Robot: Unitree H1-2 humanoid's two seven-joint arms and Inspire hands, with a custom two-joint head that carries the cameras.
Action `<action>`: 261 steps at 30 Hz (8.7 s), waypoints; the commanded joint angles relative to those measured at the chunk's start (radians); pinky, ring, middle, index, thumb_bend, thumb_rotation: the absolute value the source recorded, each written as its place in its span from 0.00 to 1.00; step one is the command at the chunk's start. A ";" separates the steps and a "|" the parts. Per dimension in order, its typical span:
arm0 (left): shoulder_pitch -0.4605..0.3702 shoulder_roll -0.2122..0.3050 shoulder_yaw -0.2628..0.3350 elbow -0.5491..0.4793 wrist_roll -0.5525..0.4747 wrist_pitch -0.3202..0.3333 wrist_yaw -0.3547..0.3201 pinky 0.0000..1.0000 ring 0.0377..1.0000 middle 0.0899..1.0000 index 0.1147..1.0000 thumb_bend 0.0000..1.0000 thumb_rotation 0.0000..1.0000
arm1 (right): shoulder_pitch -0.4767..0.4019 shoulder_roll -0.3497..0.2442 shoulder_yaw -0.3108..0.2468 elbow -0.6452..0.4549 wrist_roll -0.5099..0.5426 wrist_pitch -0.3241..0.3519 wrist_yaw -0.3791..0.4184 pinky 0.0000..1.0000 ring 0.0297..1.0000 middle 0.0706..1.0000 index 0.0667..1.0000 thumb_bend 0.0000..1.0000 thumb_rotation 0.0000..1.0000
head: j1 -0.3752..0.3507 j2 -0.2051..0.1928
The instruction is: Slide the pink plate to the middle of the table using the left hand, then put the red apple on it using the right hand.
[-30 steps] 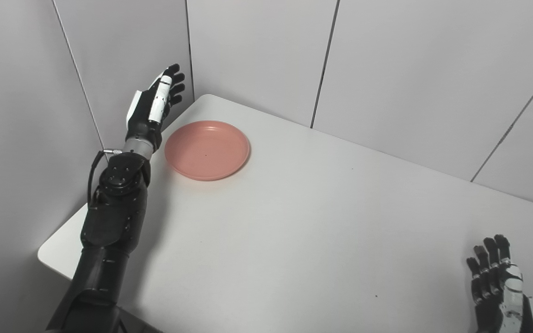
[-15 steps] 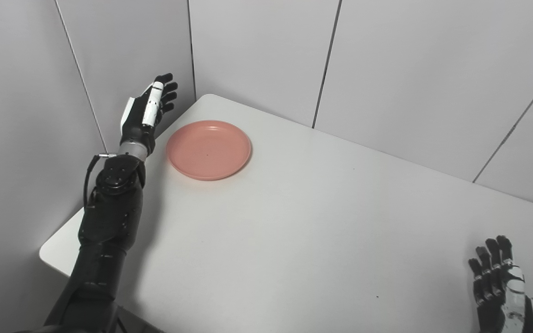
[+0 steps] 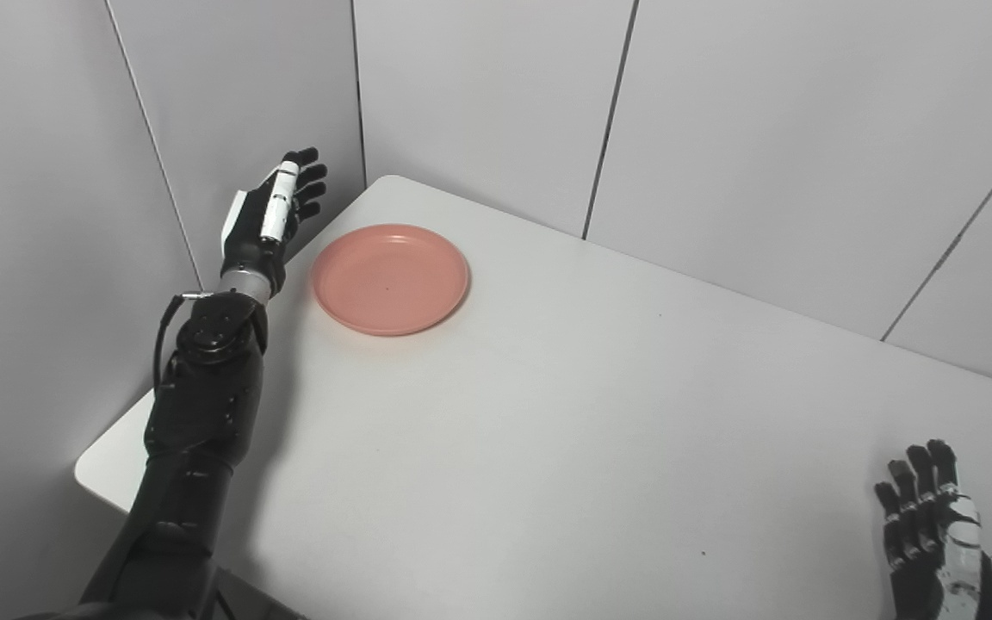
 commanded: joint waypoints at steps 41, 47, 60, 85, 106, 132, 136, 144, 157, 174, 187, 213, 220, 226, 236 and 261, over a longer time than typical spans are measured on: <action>-0.026 0.007 -0.014 0.125 -0.017 -0.133 -0.012 0.91 0.88 0.86 0.84 0.33 1.00 | 0.087 -0.016 -0.017 0.065 0.006 0.015 0.005 1.00 1.00 1.00 1.00 0.22 1.00 | 0.000 0.019; -0.029 0.003 -0.020 0.143 -0.009 -0.137 -0.005 0.90 0.87 0.86 0.84 0.31 1.00 | 0.087 -0.017 -0.016 0.067 0.004 0.006 0.008 1.00 1.00 1.00 1.00 0.21 1.00 | 0.001 0.020; -0.045 0.003 -0.021 0.178 -0.001 -0.159 0.013 0.93 0.92 0.91 0.88 0.33 1.00 | 0.087 -0.016 -0.018 0.067 0.009 0.003 0.009 1.00 1.00 1.00 1.00 0.19 1.00 | 0.000 0.018; -0.149 0.021 -0.050 0.375 -0.006 -0.204 0.016 0.95 0.94 0.94 0.92 0.33 1.00 | 0.092 -0.019 -0.018 0.057 0.002 0.015 0.006 1.00 1.00 1.00 1.00 0.21 1.00 | -0.005 0.015; -0.245 0.039 -0.057 0.618 -0.075 -0.271 -0.045 0.93 0.92 0.91 0.90 0.34 1.00 | 0.099 -0.019 -0.020 0.052 0.013 0.016 0.009 1.00 1.00 1.00 1.00 0.20 1.00 | -0.009 0.018; -0.237 0.003 -0.068 0.604 -0.165 -0.222 -0.115 0.90 0.89 0.88 0.86 0.37 1.00 | 0.107 -0.013 -0.019 0.031 0.003 0.030 -0.005 1.00 1.00 1.00 1.00 0.20 1.00 | -0.020 0.025; -0.231 -0.010 -0.067 0.590 -0.181 -0.219 -0.131 0.87 0.87 0.86 0.85 0.37 1.00 | 0.105 -0.013 -0.018 0.033 0.010 0.030 0.000 1.00 1.00 1.00 1.00 0.20 1.00 | -0.022 0.025; -0.208 -0.036 -0.071 0.529 -0.187 -0.190 -0.163 0.88 0.88 0.87 0.85 0.39 1.00 | 0.107 -0.009 -0.016 0.027 0.007 0.023 0.000 1.00 1.00 1.00 1.00 0.18 1.00 | -0.027 0.026; -0.182 -0.080 -0.081 0.433 -0.182 -0.132 -0.161 0.89 0.89 0.88 0.86 0.39 1.00 | 0.110 -0.003 -0.013 0.013 0.002 0.037 -0.008 1.00 1.00 1.00 1.00 0.17 1.00 | -0.036 0.030; -0.172 -0.130 -0.107 0.357 -0.172 -0.064 -0.150 0.89 0.88 0.88 0.86 0.36 1.00 | 0.110 -0.002 -0.006 0.018 -0.008 0.025 -0.003 1.00 1.00 1.00 1.00 0.17 1.00 | -0.052 0.040; -0.155 -0.174 -0.144 0.350 -0.170 -0.054 -0.171 0.91 0.89 0.89 0.87 0.35 1.00 | 0.108 0.010 -0.005 0.026 -0.022 0.008 -0.007 1.00 1.00 1.00 1.00 0.19 1.00 | -0.074 0.054; -0.082 -0.245 -0.232 0.242 -0.164 -0.018 -0.203 0.91 0.90 0.89 0.87 0.35 1.00 | 0.103 0.027 -0.006 0.046 -0.029 -0.013 -0.010 1.00 0.99 1.00 1.00 0.22 1.00 | -0.127 0.088; -0.047 -0.273 -0.255 0.193 -0.161 -0.008 -0.199 0.90 0.89 0.88 0.87 0.35 1.00 | 0.103 0.033 -0.004 0.040 -0.032 -0.004 -0.016 1.00 0.99 1.00 1.00 0.21 1.00 | -0.147 0.096; -0.034 -0.300 -0.266 0.185 -0.165 -0.016 -0.209 0.90 0.89 0.88 0.87 0.35 1.00 | 0.106 0.037 -0.002 0.037 -0.041 -0.007 -0.021 1.00 0.99 1.00 1.00 0.22 1.00 | -0.156 0.099; -0.024 -0.351 -0.291 0.184 -0.154 -0.027 -0.201 0.85 0.85 0.85 0.83 0.38 1.00 | 0.103 0.037 -0.005 0.045 -0.036 -0.027 -0.010 1.00 0.99 1.00 1.00 0.23 1.00 | -0.176 0.113; 0.027 -0.474 -0.367 0.022 -0.126 0.048 -0.163 0.89 0.88 0.88 0.87 0.36 1.00 | 0.107 0.067 0.009 0.011 -0.068 0.006 -0.046 1.00 0.97 0.98 1.00 0.23 1.00 | -0.268 0.159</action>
